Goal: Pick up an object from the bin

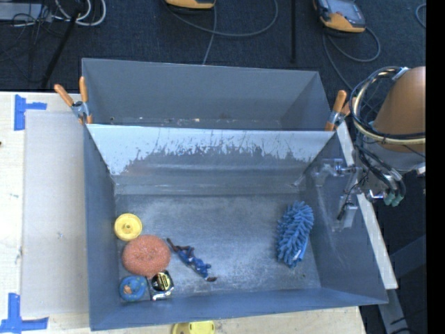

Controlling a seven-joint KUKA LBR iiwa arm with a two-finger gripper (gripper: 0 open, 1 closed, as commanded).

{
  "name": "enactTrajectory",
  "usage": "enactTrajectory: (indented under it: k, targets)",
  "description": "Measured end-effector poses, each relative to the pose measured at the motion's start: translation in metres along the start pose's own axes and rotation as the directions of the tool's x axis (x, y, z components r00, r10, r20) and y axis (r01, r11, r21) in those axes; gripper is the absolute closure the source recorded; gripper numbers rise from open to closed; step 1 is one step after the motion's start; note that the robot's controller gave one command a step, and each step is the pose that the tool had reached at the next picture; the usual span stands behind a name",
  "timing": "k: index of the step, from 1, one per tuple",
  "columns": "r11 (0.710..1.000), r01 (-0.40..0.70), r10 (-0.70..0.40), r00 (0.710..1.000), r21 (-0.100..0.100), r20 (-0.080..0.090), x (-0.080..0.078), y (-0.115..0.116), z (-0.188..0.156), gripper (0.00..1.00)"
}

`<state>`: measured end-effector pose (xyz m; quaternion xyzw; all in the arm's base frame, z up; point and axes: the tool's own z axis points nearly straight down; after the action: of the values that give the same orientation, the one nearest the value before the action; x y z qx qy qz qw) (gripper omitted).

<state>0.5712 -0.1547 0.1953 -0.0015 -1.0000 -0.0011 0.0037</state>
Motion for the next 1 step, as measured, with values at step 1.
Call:
enactTrajectory:
  k: [1]
  targets:
    - [1.000,0.003,-0.003,1.000,0.002,0.008,-0.0014,0.0005,-0.0050,0.00]
